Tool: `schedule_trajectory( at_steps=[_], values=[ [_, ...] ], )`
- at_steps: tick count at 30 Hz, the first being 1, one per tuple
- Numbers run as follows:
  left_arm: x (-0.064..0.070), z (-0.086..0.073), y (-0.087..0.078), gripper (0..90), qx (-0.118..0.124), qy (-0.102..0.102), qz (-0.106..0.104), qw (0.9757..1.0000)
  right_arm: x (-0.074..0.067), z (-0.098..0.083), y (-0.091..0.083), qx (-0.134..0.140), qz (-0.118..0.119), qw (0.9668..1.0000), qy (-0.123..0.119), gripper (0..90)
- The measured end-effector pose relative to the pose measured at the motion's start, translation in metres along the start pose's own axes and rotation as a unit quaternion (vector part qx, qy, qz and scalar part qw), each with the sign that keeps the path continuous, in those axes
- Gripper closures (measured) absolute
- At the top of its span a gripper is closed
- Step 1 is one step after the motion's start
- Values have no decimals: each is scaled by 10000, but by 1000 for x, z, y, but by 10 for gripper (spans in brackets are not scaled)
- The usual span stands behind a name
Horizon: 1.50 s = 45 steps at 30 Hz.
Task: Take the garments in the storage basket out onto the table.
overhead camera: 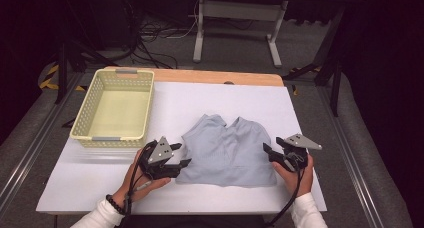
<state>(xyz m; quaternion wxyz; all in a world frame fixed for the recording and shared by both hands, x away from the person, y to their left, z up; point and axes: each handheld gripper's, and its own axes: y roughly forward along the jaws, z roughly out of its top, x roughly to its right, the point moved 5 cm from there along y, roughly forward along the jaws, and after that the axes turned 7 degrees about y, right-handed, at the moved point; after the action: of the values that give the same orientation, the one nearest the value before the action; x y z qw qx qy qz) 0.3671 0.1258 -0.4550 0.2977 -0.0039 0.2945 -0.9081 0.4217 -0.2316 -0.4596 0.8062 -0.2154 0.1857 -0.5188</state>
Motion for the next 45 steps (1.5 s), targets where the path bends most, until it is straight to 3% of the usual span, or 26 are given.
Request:
schedule_trajectory(
  at_steps=[4, 6, 10, 11, 12, 13, 15, 22, 26, 30, 31, 32, 35, 37, 41, 45],
  values=[
    [-3, -6, 14, 371, -163, -54, 35, 9998, 7, -8, 12, -315, 32, 9995, 88, 368],
    [-5, -11, 22, 365, -247, -203, -39, 9995, 8, -10, 15, -369, 23, 9993, 81, 363],
    [-4, -17, 32, 372, -438, -270, -126, 9986, 9, -14, 23, -518, 108, 9985, 141, 362],
    [-2, -20, 36, 413, -561, -398, -209, 9974, 9, -15, 24, -577, 156, 9981, 175, 395],
    [-2, -20, 36, 421, -561, -398, -209, 9974, 9, -15, 24, -577, 156, 9981, 175, 395],
    [1, -24, 40, 454, -721, -465, -342, 9957, 7, -15, 23, -597, 267, 9977, 172, 471],
    [1, -24, 41, 482, -786, -412, -337, 9955, 6, -16, 23, -615, 322, 9975, 147, 494],
    [7, -22, 41, 758, -782, -321, -714, 9939, 1, -14, 14, -536, 592, 9967, 113, 769],
    [5, -21, 40, 829, -808, -328, -799, 9930, -2, -9, 5, -391, 626, 9973, 32, 817],
    [-2, -14, 23, 840, -628, -280, -654, 9955, -7, -3, -7, -199, 670, 9976, -5, 823],
    [-7, -7, 9, 841, -413, -294, -573, 9971, -11, 2, -16, -76, 712, 9974, -27, 822],
    [-7, -7, 9, 842, -413, -294, -573, 9971, -11, 2, -16, -76, 712, 9974, -27, 822],
    [-12, 1, -11, 842, -210, -236, -415, 9986, -19, 7, -25, 70, 838, 9965, -30, 814],
    [-16, 5, -30, 843, -59, -207, -286, 9994, -30, 9, -31, 137, 941, 9953, -161, 833],
    [-16, 2, -40, 841, -2, -245, -270, 9993, -41, 8, -31, 70, 1047, 9939, -347, 820],
    [-11, -11, -41, 841, -240, -99, -189, 9995, -46, 6, -23, 13, 963, 9941, -493, 778]
  ],
)
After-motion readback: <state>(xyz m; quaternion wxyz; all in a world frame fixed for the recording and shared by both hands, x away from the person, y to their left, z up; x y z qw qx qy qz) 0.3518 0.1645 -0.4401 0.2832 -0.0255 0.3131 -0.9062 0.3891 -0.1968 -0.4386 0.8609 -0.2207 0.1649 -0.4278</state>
